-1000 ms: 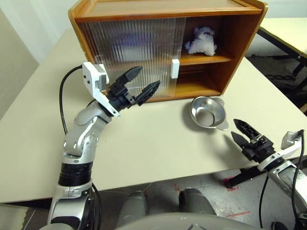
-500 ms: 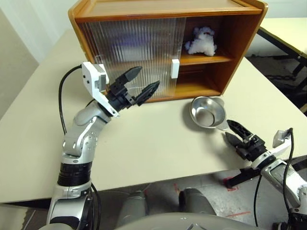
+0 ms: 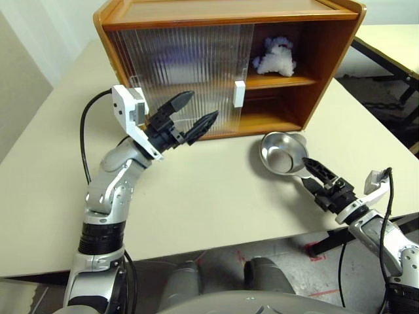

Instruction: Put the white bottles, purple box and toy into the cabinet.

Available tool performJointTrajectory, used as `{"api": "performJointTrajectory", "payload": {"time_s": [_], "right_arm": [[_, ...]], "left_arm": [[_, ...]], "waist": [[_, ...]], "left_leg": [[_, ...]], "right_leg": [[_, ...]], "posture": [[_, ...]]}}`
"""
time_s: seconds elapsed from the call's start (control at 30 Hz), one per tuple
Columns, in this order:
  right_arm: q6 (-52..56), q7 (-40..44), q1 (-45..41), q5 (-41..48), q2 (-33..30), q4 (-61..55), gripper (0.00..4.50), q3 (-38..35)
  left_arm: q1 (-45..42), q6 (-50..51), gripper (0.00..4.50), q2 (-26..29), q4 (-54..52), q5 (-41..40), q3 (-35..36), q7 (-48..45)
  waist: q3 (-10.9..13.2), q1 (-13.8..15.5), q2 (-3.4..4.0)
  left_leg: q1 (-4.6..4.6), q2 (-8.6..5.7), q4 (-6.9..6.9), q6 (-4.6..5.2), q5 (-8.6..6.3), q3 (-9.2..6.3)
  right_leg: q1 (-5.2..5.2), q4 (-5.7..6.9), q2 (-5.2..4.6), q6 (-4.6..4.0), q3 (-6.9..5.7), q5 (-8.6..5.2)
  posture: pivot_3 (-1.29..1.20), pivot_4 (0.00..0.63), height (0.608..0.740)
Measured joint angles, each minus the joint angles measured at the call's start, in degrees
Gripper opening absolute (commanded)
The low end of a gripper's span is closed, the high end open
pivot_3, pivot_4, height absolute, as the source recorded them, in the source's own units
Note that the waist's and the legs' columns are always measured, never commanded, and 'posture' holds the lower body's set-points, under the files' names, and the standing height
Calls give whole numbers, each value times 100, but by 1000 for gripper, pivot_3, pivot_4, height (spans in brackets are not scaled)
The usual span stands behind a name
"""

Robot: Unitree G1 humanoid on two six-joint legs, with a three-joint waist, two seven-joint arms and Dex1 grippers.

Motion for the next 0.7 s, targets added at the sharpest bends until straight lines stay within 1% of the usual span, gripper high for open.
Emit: {"api": "performJointTrajectory", "payload": {"time_s": [0.17,0.27,0.3,0.33,0.37,0.4,0.47,0.53,0.6,0.7], "right_arm": [[39,-32,2,-109,-14,8,4459,25],[58,-74,2,-139,-13,9,3762,45],[59,-78,2,-157,-13,9,3382,45],[62,-81,2,-174,-13,12,3106,46],[65,-82,2,-183,-14,19,2736,47],[67,-82,-2,-210,-14,36,2257,47],[69,-82,-17,-250,-15,68,1568,47],[69,-99,-48,-266,-15,85,712,47],[74,-50,-148,-209,5,44,36,53],[74,-55,-254,-199,-9,-46,12,61]], "left_arm": [[0,-2,4500,0,0,1,0,1],[0,-2,4500,0,0,1,0,1],[0,-2,4500,0,0,1,0,1],[0,-2,4500,0,0,1,0,2],[1,-2,4500,0,-1,1,0,2],[1,-2,4500,0,-4,1,0,3],[1,-2,4500,1,-11,0,0,6],[1,-2,4500,2,-24,0,1,7],[1,-1,4500,15,-25,1,3,8],[1,-2,4500,27,-30,1,10,8]], "waist": [[0,1,0],[0,3,0],[0,4,0],[0,3,0],[0,3,0],[0,2,0],[0,2,0],[0,3,0],[-1,-2,2],[-21,16,-13]], "left_leg": [[0,0,0,0,0,0],[0,0,0,0,0,0],[0,0,0,1,0,0],[0,0,0,1,0,0],[0,0,0,1,0,0],[0,0,1,1,0,0],[0,0,1,1,1,0],[1,0,1,1,1,0],[2,0,2,1,1,1],[7,1,2,1,1,-4]], "right_leg": [[0,1,0,-1,0,0],[0,1,0,-1,0,0],[0,1,0,-1,0,0],[0,1,0,-1,0,0],[0,1,0,-1,0,0],[0,1,0,-1,0,0],[0,1,0,-1,0,0],[0,2,0,-1,0,0],[1,4,1,-1,2,0],[6,4,2,-2,-4,0]], "posture": [[9,5,740],[12,7,740],[12,7,740],[12,7,740],[16,10,740],[17,9,740],[17,9,740],[18,7,740],[18,7,740],[13,6,740]]}}
